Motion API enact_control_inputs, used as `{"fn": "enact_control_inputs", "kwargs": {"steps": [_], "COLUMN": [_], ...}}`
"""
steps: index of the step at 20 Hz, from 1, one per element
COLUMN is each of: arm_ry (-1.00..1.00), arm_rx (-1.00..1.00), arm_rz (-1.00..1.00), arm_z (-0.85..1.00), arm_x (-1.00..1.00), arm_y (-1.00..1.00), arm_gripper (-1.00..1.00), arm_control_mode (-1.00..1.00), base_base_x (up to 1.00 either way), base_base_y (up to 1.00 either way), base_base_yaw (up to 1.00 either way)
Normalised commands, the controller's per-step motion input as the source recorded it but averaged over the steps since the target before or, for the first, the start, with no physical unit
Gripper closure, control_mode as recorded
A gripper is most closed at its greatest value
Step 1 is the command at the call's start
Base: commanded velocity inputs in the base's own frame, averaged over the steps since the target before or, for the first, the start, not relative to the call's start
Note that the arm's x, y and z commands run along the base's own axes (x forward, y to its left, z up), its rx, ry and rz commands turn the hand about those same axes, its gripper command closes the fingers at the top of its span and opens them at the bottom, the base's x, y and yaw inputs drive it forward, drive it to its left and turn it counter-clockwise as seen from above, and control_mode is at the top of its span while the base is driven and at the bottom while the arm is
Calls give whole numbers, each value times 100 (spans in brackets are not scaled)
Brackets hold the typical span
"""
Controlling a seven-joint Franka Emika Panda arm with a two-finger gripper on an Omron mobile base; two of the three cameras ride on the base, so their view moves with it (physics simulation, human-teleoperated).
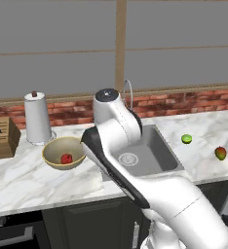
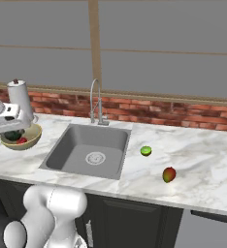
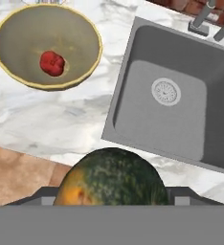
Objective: There is a mixed pile of frozen fruits and vegetables on the counter. Locate all the frozen vegetables and place the items in a bowl on the counter. Take all the frozen fruits and defrost them in a running sink.
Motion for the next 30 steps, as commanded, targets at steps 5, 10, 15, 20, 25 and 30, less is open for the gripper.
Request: {"fn": "enact_control_inputs", "kwargs": {"steps": [5,10,15,20,25,30], "arm_ry": [21,16,-1,23,10,-2], "arm_rx": [3,4,-1,0,0,-7], "arm_rz": [7,11,-1,-3,0,0], "arm_z": [2,-12,-30,-57,-60,0], "arm_x": [55,97,54,39,36,23], "arm_y": [81,87,16,0,3,31], "arm_gripper": [100,100,100,100,100,100], "arm_control_mode": [-100,-100,-100,-100,-100,-100], "base_base_x": [0,0,0,0,0,0], "base_base_y": [0,0,0,0,0,0], "base_base_yaw": [0,0,0,0,0,0]}}
